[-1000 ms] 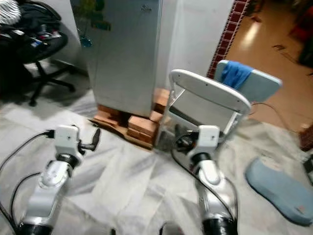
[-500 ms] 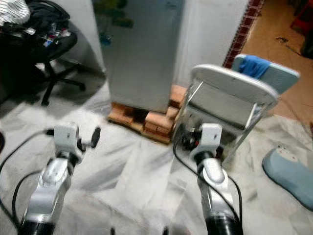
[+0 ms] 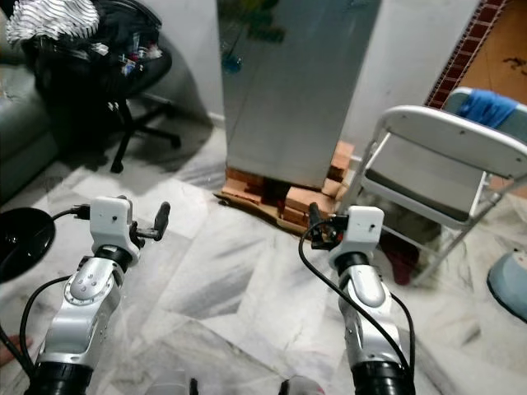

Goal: Restocking fridge

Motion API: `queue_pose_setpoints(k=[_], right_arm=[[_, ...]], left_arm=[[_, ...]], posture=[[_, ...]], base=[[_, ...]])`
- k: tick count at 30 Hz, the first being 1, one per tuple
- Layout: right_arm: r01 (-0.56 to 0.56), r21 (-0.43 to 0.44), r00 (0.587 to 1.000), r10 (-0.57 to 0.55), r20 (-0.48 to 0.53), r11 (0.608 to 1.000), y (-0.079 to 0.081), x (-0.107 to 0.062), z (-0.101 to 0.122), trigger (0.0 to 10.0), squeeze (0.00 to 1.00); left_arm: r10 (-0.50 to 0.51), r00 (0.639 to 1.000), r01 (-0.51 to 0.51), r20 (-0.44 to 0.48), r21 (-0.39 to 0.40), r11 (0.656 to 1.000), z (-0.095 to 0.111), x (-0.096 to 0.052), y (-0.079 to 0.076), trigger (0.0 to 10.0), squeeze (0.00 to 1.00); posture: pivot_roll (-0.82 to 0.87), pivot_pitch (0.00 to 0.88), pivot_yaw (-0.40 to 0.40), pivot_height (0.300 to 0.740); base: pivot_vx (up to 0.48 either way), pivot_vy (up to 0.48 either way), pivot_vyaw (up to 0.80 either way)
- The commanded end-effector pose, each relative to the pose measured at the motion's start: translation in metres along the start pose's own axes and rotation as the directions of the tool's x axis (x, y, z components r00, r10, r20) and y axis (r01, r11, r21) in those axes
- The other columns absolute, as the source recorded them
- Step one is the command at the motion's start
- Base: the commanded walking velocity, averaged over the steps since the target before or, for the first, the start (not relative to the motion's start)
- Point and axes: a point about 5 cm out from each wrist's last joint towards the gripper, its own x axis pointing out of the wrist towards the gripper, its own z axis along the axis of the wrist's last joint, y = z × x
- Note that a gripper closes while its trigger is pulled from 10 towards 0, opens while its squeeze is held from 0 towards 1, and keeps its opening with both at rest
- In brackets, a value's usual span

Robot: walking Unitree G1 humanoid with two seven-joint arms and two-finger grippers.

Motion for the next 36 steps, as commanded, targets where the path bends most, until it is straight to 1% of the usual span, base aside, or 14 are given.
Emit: queue_pose_setpoints(k=[1, 2, 3, 8, 15, 17, 18, 21, 22, 23, 24, 25, 30, 36], right_arm=[[-0.027, 0.006, 0.999, 0.027, 0.027, 1.0, 0.004, -0.001, 0.005, 1.4, 0.37], [-0.032, 0.009, 0.999, 0.032, 0.031, 0.999, 0.005, -0.002, 0.005, 1.4, 0.37], [-0.033, 0.011, 0.999, 0.032, 0.04, 0.999, 0.005, -0.003, 0.006, 0.0, 0.0], [-0.021, 0.019, 0.999, 0.021, 0.033, 1.0, 0.005, -0.007, 0.004, 0.0, 0.0], [0.007, 0.026, 1.0, -0.007, 0.004, 1.0, -0.002, -0.012, -0.003, 0.0, 0.0], [-0.004, 0.013, 1.0, 0.004, -0.004, 1.0, -0.003, -0.013, -0.003, 0.0, 0.0], [-0.002, 0.002, 1.0, 0.002, -0.014, 1.0, -0.003, -0.013, -0.004, 10.0, 0.0], [0.005, 0.005, 1.0, -0.005, -0.022, 1.0, -0.003, -0.012, -0.005, 10.0, 0.0], [0.017, 0.012, 0.999, -0.016, -0.038, 1.0, -0.004, -0.011, -0.007, 10.0, 0.0], [0.01, 0.035, 0.999, -0.008, -0.045, 0.999, -0.004, -0.011, -0.008, 10.0, 0.0], [0.01, 0.035, 0.999, -0.008, -0.045, 0.999, -0.004, -0.011, -0.008, 10.0, 0.0], [0.009, 0.029, 0.999, -0.008, -0.044, 1.0, -0.004, -0.011, -0.008, 10.0, 0.0], [0.007, 0.013, 0.999, -0.006, -0.037, 1.0, -0.004, -0.01, -0.007, 10.0, 0.0], [0.014, 0.018, 0.999, -0.013, -0.035, 1.0, -0.004, -0.008, -0.006, 10.0, 0.0]], left_arm=[[0.016, 1.0, -0.016, -0.02, -0.007, 1.0, -0.004, -0.003, 0.003, 10.0, 1.0], [0.015, 1.0, -0.015, -0.023, -0.007, 1.0, -0.005, -0.004, 0.003, 10.0, 1.0], [0.014, 1.0, -0.014, -0.025, -0.007, 1.0, -0.006, -0.004, 0.003, 10.0, 1.0], [0.014, 1.0, -0.014, -0.027, -0.011, 1.0, -0.004, -0.006, 0.002, 10.0, 1.0], [0.018, 0.999, -0.018, -0.046, -0.016, 1.0, -0.01, -0.011, 0.001, 10.0, 1.0], [0.02, 0.999, -0.021, -0.048, -0.017, 1.0, -0.01, -0.012, 0.001, 10.0, 1.0], [0.022, 0.999, -0.023, -0.049, -0.017, 1.0, -0.01, -0.012, 0.001, 10.0, 1.0], [0.022, 0.998, -0.023, -0.051, -0.019, 1.0, -0.011, -0.013, 0.0, 10.0, 1.0], [0.02, 0.998, -0.021, -0.053, -0.02, 1.0, -0.011, -0.013, 0.0, 10.0, 0.88], [0.016, 0.999, -0.017, -0.052, -0.016, 1.0, -0.012, -0.012, -0.001, 10.0, 0.71], [0.016, 0.999, -0.017, -0.052, -0.016, 1.0, -0.012, -0.012, -0.001, 10.0, 0.71], [0.009, 0.999, -0.01, -0.051, -0.016, 1.0, -0.012, -0.012, -0.001, 10.0, 0.0], [0.006, 0.999, -0.007, -0.031, -0.018, 1.0, -0.009, -0.014, 0.0, 10.0, 0.0], [-0.021, 1.0, 0.02, -0.02, -0.037, 0.999, -0.006, -0.01, 0.0, 10.0, 0.0]], posture=[[0.05, 0.097, -0.01, 0.74], [0.05, 0.097, -0.01, 0.74], [0.05, 0.098, -0.01, 0.74], [0.05, 0.1, -0.009, 0.74], [0.05, 0.079, -0.017, 0.74], [0.05, 0.073, -0.02, 0.74], [0.05, 0.07, -0.021, 0.74], [0.05, 0.066, -0.026, 0.74], [0.05, 0.064, -0.028, 0.74], [0.06, 0.062, -0.028, 0.74], [0.06, 0.062, -0.028, 0.74], [0.06, 0.058, -0.027, 0.74], [0.06, 0.049, -0.025, 0.74], [0.06, 0.034, -0.023, 0.74]], base=[[0.0, 0.48, 0.0], [0.0, 0.48, 0.0], [0.0, 0.48, 0.0], [0.0, 0.48, 0.0], [0.0, 0.48, 0.0], [0.0, 0.48, 0.0], [0.0, 0.48, 0.0], [0.0, 0.48, 0.0], [0.0, 0.48, 0.0], [0.0, 0.48, -0.8], [0.0, 0.48, -0.8], [0.0, 0.48, -0.8], [0.0, 0.478, -0.8], [0.044, 0.437, -0.8]])
